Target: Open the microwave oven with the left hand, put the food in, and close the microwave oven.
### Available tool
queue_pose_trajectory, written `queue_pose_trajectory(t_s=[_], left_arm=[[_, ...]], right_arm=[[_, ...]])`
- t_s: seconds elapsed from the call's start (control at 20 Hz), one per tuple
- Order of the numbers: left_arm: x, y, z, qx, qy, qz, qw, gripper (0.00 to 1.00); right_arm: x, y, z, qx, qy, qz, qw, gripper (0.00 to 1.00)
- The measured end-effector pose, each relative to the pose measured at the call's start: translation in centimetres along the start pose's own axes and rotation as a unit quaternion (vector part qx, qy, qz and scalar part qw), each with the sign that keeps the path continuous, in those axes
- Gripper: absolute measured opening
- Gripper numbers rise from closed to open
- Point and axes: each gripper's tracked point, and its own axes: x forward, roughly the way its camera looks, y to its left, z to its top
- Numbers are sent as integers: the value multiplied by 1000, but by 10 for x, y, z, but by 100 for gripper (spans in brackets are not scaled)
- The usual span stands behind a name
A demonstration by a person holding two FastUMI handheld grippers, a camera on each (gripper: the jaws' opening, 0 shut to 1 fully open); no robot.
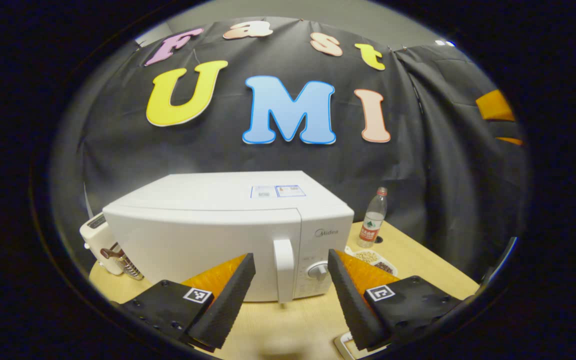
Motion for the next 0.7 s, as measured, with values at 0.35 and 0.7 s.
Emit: queue_pose_trajectory(t_s=[0.35,0.7], left_arm=[[39,7,-31,-6,31,6,999,59],[35,5,-30,6,54,5,999,11]], right_arm=[[3,-9,-4,-22,3,-7,1000,97],[-3,-20,-5,-13,2,-18,1000,97]])
